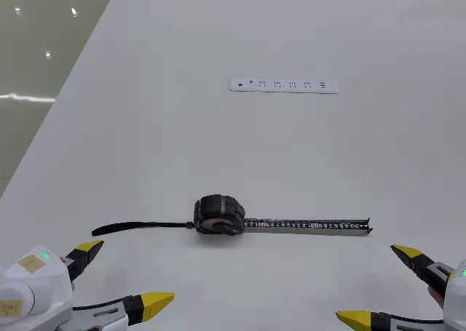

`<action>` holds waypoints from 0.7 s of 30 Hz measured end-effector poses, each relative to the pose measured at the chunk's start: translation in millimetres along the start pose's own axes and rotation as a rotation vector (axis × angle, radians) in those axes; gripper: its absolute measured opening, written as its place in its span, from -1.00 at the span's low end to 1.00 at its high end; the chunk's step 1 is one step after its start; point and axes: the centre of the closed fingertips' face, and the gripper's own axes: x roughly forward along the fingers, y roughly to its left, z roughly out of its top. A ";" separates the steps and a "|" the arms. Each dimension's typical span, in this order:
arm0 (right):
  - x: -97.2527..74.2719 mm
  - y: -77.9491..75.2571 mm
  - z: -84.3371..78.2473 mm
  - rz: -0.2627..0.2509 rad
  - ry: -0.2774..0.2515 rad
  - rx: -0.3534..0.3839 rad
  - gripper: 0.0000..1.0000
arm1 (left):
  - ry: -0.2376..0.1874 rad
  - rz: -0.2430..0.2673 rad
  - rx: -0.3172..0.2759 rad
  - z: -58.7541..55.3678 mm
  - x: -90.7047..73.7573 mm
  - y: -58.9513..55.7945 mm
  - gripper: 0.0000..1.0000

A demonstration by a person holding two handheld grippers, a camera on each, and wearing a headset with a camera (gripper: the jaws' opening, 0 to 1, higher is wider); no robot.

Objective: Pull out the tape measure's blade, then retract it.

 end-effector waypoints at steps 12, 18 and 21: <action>2.0 -3.6 3.9 0.001 -0.003 -0.006 0.86 | 0.024 -0.048 0.006 16.5 13.0 -8.2 0.91; 2.5 -3.8 4.2 0.006 -0.001 -0.006 0.85 | 0.043 -0.063 0.007 22.3 19.4 -13.1 0.91; 2.7 -3.9 4.4 0.007 0.000 -0.005 0.85 | 0.064 -0.074 0.015 22.4 22.5 -13.5 0.91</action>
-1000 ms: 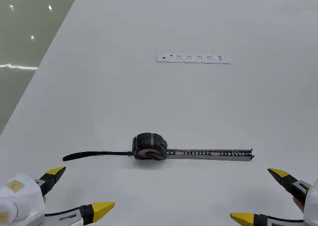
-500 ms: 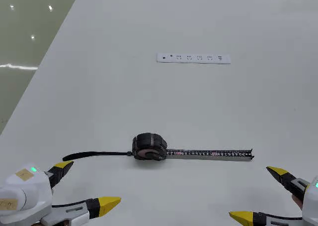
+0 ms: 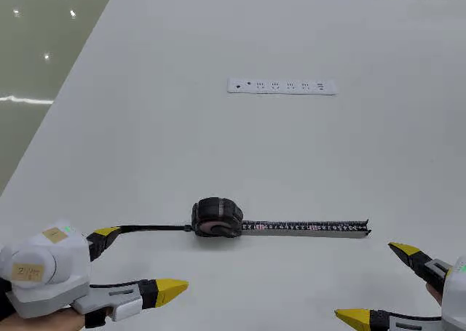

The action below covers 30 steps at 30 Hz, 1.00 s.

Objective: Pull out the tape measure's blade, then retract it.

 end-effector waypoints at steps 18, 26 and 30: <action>-0.4 -7.1 4.8 -0.007 -0.010 -0.005 0.81 | 0.029 -0.016 0.018 16.2 22.9 -12.3 0.88; 0.6 -7.8 3.3 -0.002 -0.008 -0.002 0.80 | 0.061 -0.031 0.040 20.9 36.7 -24.6 0.84; 0.5 -9.6 3.9 -0.005 -0.013 -0.001 0.80 | 0.073 -0.040 0.049 23.7 44.1 -30.2 0.84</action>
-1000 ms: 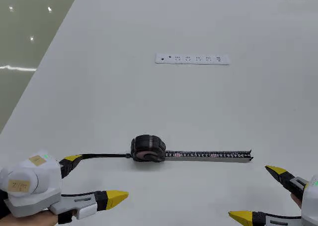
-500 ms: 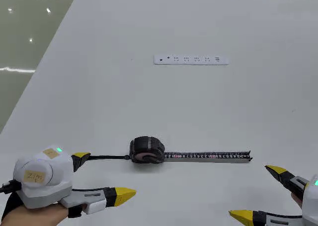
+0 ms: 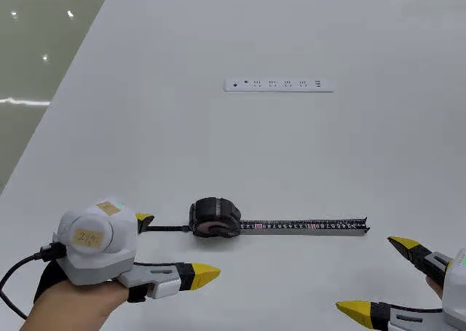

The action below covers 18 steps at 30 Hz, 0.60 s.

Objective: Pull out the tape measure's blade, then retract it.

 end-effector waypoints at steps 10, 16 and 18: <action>-0.6 -2.2 0.0 -0.006 -0.007 0.005 0.80 | 0.007 -0.002 -0.004 10.5 14.7 -4.0 0.82; -1.0 -3.3 -0.6 -0.008 -0.008 0.007 0.79 | 0.013 0.004 -0.004 12.3 21.1 -5.3 0.75; -1.2 -4.6 -4.5 -0.008 0.000 0.007 0.78 | 0.019 0.031 -0.035 9.5 32.2 0.1 0.75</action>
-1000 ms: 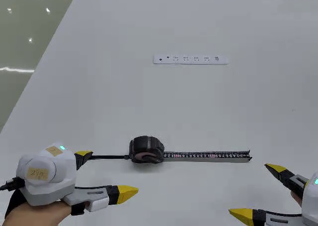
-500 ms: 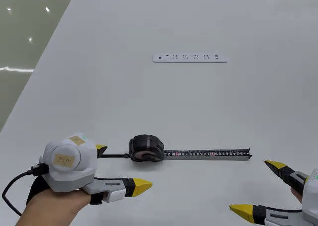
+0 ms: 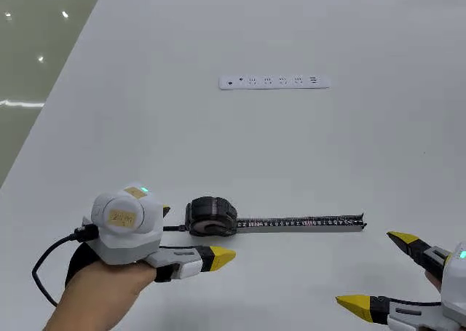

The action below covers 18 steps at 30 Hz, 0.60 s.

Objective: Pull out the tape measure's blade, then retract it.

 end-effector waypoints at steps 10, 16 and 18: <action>-0.9 -4.4 -0.7 -0.005 -0.002 0.003 0.78 | 0.033 0.012 -0.034 -9.5 15.5 -0.9 0.70; 0.9 -6.0 1.0 -0.005 -0.007 0.007 0.78 | 0.015 0.018 -0.052 -6.6 18.9 -0.2 0.67; 1.8 -5.6 1.0 -0.002 -0.006 0.006 0.78 | 0.007 0.019 -0.068 -4.6 21.0 -0.1 0.65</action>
